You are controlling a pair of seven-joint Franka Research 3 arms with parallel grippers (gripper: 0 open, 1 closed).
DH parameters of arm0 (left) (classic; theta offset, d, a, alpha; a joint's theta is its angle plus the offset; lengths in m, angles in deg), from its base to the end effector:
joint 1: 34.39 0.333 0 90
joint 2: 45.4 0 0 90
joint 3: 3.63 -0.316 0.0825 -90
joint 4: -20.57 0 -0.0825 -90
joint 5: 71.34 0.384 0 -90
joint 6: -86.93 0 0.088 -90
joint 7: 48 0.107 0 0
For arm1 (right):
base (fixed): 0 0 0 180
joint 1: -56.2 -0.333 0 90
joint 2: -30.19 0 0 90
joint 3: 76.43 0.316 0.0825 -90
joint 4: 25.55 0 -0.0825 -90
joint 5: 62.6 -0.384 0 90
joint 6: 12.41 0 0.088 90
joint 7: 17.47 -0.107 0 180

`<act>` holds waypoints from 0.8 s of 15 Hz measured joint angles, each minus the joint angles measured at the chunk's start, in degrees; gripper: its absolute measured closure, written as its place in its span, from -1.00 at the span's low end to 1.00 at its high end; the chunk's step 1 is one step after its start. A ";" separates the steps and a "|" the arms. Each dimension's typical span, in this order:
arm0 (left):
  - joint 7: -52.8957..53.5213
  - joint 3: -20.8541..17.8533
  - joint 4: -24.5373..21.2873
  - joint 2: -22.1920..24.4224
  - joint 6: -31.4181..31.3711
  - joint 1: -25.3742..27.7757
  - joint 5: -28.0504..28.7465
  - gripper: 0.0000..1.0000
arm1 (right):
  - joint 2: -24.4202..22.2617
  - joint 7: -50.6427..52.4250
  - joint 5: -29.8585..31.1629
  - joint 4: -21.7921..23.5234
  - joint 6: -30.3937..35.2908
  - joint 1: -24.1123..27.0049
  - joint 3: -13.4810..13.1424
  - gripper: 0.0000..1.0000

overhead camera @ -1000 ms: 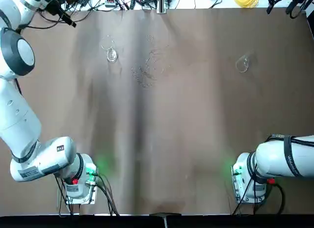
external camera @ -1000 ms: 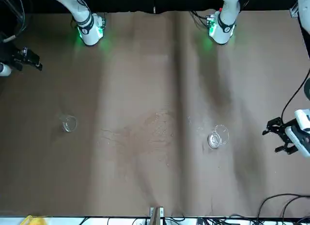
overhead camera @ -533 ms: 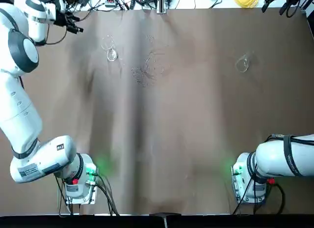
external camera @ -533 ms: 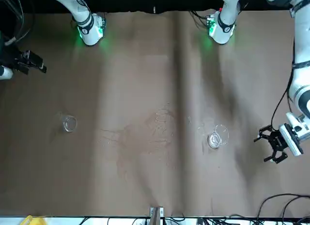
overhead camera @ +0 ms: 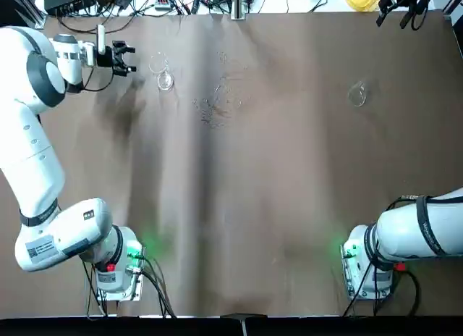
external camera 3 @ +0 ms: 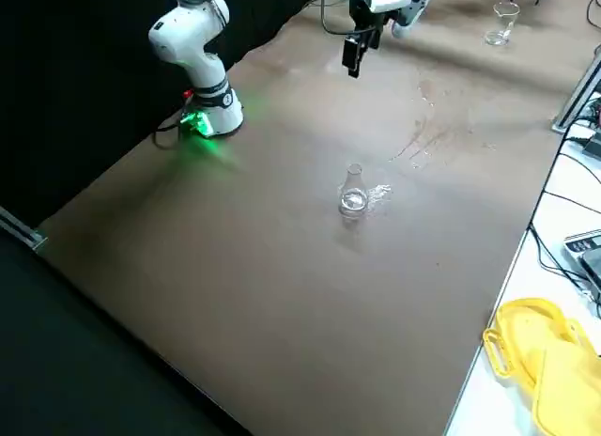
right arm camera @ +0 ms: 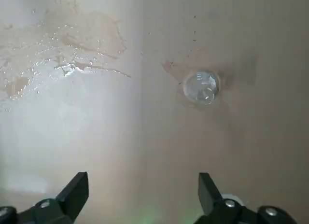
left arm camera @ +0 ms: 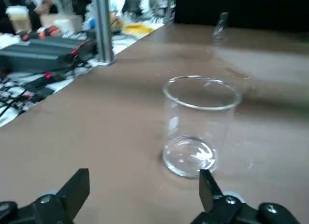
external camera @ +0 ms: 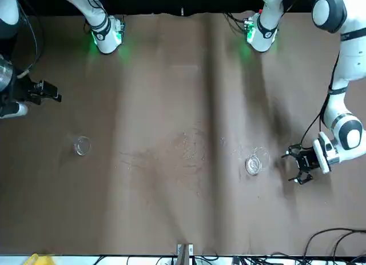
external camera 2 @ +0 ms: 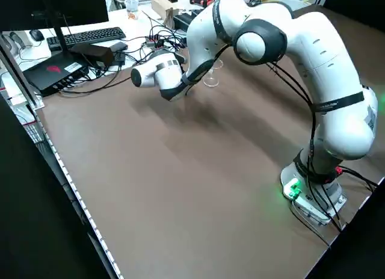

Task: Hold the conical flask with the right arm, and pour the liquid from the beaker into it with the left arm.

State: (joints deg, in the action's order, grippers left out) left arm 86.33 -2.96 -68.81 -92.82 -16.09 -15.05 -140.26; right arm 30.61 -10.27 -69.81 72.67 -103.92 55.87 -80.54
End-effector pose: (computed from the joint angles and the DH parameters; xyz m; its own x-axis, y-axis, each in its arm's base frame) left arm 0.6548 0.1392 0.1625 0.1086 -0.3817 0.9179 -0.9738 -0.2263 0.0211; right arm 0.5507 -0.0231 0.5560 0.9926 0.0557 -0.1078 0.0405 -0.9896 -0.1382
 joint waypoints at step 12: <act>13.31 1.20 2.17 -7.46 9.33 -1.76 -5.80 -1.00 | 7.13 17.04 -0.09 -0.03 -3.86 1.00 -0.08 -0.99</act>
State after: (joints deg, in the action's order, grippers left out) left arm 99.64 -1.76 -66.64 -100.27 -6.76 -16.81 -146.06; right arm 37.74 6.77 -69.90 72.64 -107.78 56.86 -80.62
